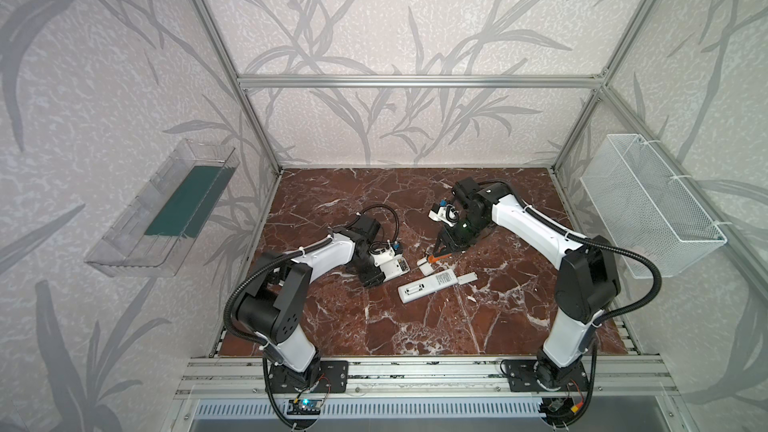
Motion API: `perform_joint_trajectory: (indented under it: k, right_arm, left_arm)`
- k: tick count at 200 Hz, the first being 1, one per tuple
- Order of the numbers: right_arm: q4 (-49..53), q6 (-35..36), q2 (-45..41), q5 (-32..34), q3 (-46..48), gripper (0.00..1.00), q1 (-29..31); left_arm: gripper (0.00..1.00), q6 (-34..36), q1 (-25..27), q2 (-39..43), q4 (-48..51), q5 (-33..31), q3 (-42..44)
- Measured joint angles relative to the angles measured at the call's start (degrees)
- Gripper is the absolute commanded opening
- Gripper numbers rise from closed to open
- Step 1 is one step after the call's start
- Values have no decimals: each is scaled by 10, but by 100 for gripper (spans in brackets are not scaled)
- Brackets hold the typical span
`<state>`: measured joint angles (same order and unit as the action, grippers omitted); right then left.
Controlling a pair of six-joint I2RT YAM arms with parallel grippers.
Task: Unload the batteries from the remote control
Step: 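Bring the screwdriver tip to the batteries in the box with the right gripper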
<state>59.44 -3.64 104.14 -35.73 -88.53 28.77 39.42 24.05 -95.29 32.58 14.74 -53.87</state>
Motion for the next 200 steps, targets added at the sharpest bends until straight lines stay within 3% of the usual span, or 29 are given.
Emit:
perform_joint_trajectory:
  k: [12,69,200]
  right_arm:
    - [-2,-2,3,-3,-3,0,0]
    - [-15,-12,20,-5,-8,0,-8]
    - [-54,-64,47,-5,-9,0,-26]
  left_arm:
    - [51,5,0,-8,1,-1,-1]
    - [41,9,2,-9,4,-4,-5]
    - [38,12,30,-3,3,-46,-5]
